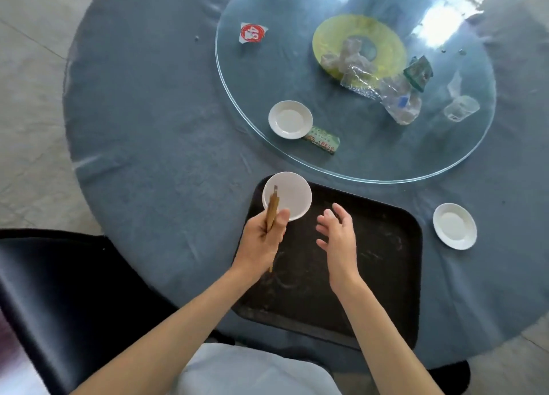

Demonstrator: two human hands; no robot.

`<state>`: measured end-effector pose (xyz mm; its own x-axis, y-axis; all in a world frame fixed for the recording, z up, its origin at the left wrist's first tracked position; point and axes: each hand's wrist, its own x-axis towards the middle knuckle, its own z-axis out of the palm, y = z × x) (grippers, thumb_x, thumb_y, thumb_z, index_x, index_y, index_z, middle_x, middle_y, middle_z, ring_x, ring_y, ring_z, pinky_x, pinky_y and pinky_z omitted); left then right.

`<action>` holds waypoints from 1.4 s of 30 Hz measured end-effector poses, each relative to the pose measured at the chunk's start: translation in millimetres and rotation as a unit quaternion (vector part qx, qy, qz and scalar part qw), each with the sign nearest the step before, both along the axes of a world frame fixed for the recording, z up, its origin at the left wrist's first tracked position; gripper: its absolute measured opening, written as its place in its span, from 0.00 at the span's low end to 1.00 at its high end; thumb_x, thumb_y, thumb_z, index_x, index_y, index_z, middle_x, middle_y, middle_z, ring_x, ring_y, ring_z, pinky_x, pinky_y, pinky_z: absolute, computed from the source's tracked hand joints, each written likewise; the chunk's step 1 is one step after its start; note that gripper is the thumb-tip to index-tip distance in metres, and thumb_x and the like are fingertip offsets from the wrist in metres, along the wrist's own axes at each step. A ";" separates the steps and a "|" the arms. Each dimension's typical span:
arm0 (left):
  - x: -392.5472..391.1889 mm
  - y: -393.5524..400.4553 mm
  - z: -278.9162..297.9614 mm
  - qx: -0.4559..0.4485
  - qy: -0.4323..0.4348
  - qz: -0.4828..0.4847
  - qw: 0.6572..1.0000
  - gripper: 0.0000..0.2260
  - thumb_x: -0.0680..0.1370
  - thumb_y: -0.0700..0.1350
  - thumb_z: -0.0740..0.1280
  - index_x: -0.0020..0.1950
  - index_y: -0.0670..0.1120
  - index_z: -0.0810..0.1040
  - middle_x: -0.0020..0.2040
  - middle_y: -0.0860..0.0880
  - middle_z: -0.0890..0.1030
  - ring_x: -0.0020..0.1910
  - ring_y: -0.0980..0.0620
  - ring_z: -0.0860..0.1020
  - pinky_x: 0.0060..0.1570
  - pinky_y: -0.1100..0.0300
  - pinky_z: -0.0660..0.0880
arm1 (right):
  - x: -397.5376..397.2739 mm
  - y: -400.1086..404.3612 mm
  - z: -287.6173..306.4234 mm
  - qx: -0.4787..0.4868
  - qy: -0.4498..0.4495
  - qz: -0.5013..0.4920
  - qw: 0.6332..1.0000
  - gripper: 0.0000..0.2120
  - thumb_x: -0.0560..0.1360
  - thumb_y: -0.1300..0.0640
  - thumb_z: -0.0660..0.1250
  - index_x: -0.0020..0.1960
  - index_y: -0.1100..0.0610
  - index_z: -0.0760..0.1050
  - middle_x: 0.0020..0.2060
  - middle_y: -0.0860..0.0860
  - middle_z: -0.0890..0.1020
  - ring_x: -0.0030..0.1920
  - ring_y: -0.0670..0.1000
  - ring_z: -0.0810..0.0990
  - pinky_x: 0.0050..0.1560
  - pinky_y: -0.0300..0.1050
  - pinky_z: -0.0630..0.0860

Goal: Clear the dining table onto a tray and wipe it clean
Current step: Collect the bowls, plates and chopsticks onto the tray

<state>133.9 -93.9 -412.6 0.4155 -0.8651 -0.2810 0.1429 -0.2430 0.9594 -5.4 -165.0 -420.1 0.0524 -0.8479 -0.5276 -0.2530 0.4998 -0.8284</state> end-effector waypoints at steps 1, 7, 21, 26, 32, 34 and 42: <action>-4.8 3.7 1.5 -0.004 -0.015 -0.022 1.000 0.20 0.79 0.64 0.63 0.33 0.53 0.70 0.29 0.54 0.70 0.30 0.56 0.68 0.31 0.62 0.67 | -3.9 7.3 11.2 -0.034 -0.014 0.022 0.999 0.20 0.80 0.37 0.61 0.69 0.40 0.69 0.61 0.45 0.82 0.59 0.44 0.80 0.59 0.46 0.78; -18.1 13.1 -3.0 -0.059 -0.030 -0.093 0.993 0.12 0.81 0.51 0.66 0.39 0.61 0.78 0.33 0.58 0.77 0.33 0.59 0.74 0.36 0.69 0.71 | -13.8 52.7 40.7 -0.183 -0.047 0.177 0.966 0.24 0.77 0.33 0.64 0.72 0.37 0.71 0.65 0.38 0.79 0.69 0.47 0.75 0.64 0.41 0.75; -33.6 14.1 -27.4 -0.082 0.002 -0.206 0.975 0.07 0.81 0.55 0.66 0.58 0.61 0.81 0.52 0.53 0.85 0.56 0.49 0.84 0.52 0.57 0.82 | -11.8 41.2 37.7 -0.220 0.043 0.210 0.951 0.12 0.75 0.51 0.75 0.57 0.52 0.81 0.47 0.44 0.85 0.45 0.46 0.85 0.44 0.38 0.83; -48.0 12.3 -46.9 0.024 -0.009 -0.234 0.972 0.08 0.82 0.41 0.65 0.50 0.52 0.82 0.44 0.48 0.84 0.45 0.47 0.84 0.43 0.50 0.84 | -24.3 26.1 22.9 -0.122 0.026 0.205 0.971 0.07 0.78 0.51 0.73 0.53 0.52 0.80 0.41 0.47 0.84 0.41 0.46 0.84 0.42 0.40 0.82; -65.9 8.2 -63.4 0.115 -0.081 -0.246 0.959 0.04 0.84 0.51 0.60 0.55 0.54 0.74 0.43 0.49 0.82 0.34 0.55 0.80 0.33 0.63 0.78 | -30.7 0.1 -17.6 0.007 0.011 0.062 0.998 0.07 0.79 0.51 0.72 0.52 0.55 0.80 0.41 0.52 0.86 0.36 0.48 0.83 0.39 0.38 0.81; -71.4 6.1 -69.1 0.135 -0.107 -0.239 0.956 0.06 0.85 0.51 0.57 0.55 0.53 0.72 0.45 0.49 0.80 0.36 0.56 0.79 0.33 0.65 0.75 | -28.8 -12.2 -31.0 0.022 0.018 0.042 0.999 0.07 0.79 0.51 0.72 0.51 0.55 0.80 0.41 0.51 0.87 0.36 0.48 0.83 0.39 0.37 0.80; -88.6 -12.3 -101.3 0.228 -0.247 -0.168 0.927 0.10 0.84 0.43 0.61 0.65 0.42 0.71 0.57 0.44 0.79 0.51 0.50 0.81 0.47 0.60 0.79 | -11.1 -27.2 -80.1 0.077 0.048 0.047 0.995 0.16 0.79 0.49 0.72 0.64 0.52 0.76 0.55 0.48 0.82 0.55 0.49 0.81 0.56 0.49 0.82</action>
<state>45.3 -106.3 -513.8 0.3205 -0.8065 -0.4968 -0.4429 -0.5912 0.6740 -16.5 -192.2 -500.1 0.0703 -0.7500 -0.6576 -0.3794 0.5896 -0.7130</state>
